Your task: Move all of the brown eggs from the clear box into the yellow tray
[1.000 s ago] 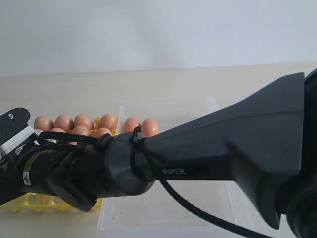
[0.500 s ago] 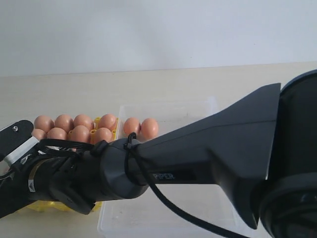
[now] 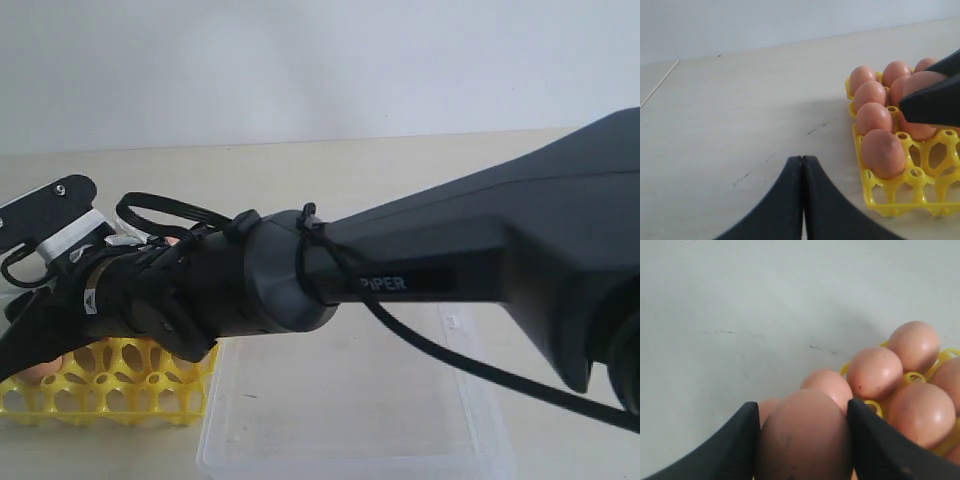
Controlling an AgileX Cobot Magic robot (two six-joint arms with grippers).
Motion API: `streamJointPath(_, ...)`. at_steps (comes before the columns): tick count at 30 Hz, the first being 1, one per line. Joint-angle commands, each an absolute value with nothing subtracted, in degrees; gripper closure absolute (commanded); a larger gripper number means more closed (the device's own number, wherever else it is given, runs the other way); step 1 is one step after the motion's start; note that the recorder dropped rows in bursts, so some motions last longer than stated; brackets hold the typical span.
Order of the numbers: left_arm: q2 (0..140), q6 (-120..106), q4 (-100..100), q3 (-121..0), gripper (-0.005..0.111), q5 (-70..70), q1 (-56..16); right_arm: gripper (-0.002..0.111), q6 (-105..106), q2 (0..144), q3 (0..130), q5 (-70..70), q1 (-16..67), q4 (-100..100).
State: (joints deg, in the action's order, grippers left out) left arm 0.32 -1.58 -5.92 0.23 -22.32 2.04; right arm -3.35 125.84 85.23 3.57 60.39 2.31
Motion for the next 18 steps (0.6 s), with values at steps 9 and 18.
streamJointPath(9, 0.0, -1.3, -5.8, 0.0, 0.107, -21.8, 1.6, 0.096, 0.0, 127.9, 85.4, 5.5, 60.0, 4.4)
streamJointPath(18, 0.0, -1.3, -5.8, 0.0, 0.107, -21.8, 1.6, 0.042, 1.4, 128.0, 85.4, 6.1, 60.0, 4.5)
